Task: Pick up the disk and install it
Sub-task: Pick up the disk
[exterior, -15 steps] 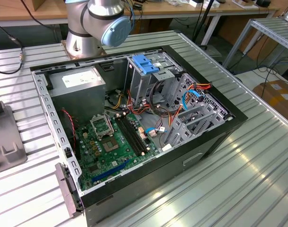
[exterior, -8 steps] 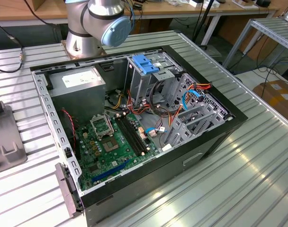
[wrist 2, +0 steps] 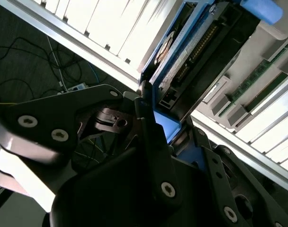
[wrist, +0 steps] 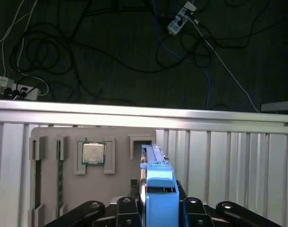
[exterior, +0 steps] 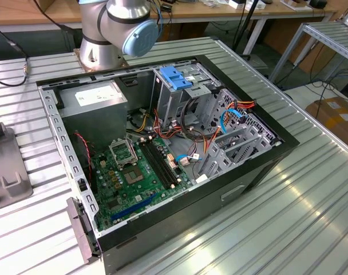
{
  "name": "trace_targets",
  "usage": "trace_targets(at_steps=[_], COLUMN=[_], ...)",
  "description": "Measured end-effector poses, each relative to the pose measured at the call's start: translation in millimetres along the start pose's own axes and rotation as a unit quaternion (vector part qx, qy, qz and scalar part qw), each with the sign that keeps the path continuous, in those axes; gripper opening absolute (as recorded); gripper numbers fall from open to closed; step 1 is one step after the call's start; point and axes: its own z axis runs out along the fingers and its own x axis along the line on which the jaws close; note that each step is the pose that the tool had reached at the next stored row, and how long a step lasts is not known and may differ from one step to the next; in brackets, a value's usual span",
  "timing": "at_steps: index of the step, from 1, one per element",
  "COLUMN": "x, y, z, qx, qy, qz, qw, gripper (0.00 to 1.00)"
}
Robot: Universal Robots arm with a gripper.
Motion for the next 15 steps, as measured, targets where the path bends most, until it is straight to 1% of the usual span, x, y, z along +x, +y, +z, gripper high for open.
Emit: trace_targets(at_steps=[3, 6, 10, 15], x=[-0.1, -0.3, -0.6, -1.1], y=[0.0, 0.1, 0.2, 0.5], z=[-1.2, -2.8, -6.3, -11.2], qx=[0.0001, 0.0, 0.0001, 0.0004], qy=[-0.0026, -0.0044, -0.0071, -0.0118], qz=[0.0, 0.0, 0.0, -0.001], qw=[1.0, 1.0, 1.0, 0.9999], gripper=[0.37, 0.37, 0.37, 0.37])
